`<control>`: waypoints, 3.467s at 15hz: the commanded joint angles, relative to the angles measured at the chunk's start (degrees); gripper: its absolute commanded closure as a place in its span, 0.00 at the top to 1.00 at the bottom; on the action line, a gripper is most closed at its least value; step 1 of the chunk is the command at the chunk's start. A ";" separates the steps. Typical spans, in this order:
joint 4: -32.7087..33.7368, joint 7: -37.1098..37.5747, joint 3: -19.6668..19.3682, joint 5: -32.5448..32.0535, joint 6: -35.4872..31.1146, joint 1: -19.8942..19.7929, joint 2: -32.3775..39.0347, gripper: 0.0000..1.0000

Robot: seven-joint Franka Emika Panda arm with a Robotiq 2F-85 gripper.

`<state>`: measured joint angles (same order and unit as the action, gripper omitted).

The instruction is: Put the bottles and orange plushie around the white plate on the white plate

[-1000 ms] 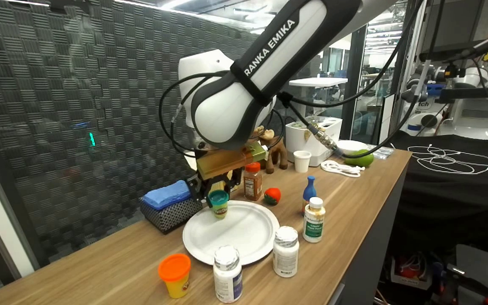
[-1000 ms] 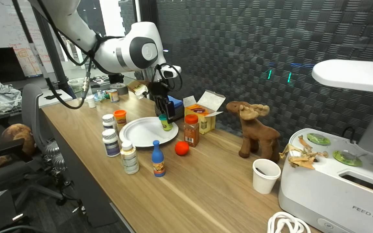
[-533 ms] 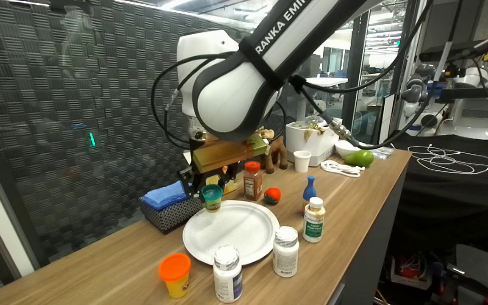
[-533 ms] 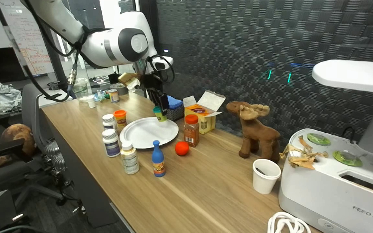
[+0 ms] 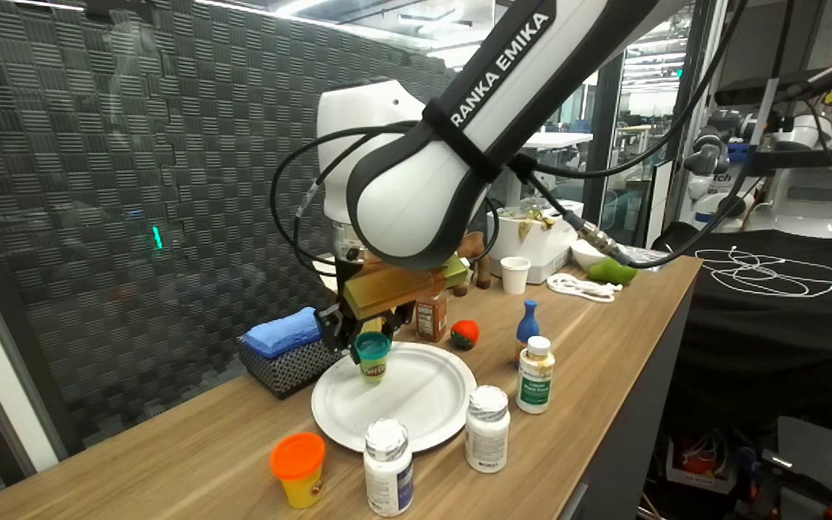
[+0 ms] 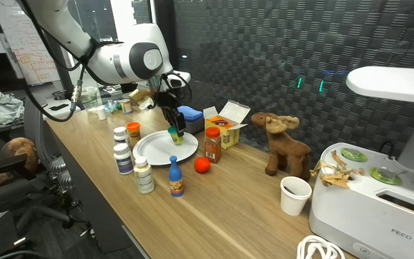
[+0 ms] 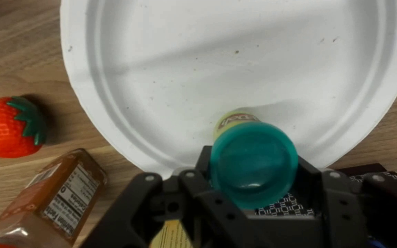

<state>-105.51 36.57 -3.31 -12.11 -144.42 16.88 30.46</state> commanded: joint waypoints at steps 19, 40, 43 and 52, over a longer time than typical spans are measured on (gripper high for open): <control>0.11 1.42 0.59 -2.12 6.48 4.15 -6.60 1.00; 2.60 -2.62 7.17 -8.51 8.81 11.02 0.70 1.00; 3.35 -3.20 7.41 -8.11 8.44 10.77 0.65 1.00; 5.84 -2.17 6.68 -8.30 17.79 11.15 0.42 0.28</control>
<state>-101.74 33.93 3.93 -19.66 -129.63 27.26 31.15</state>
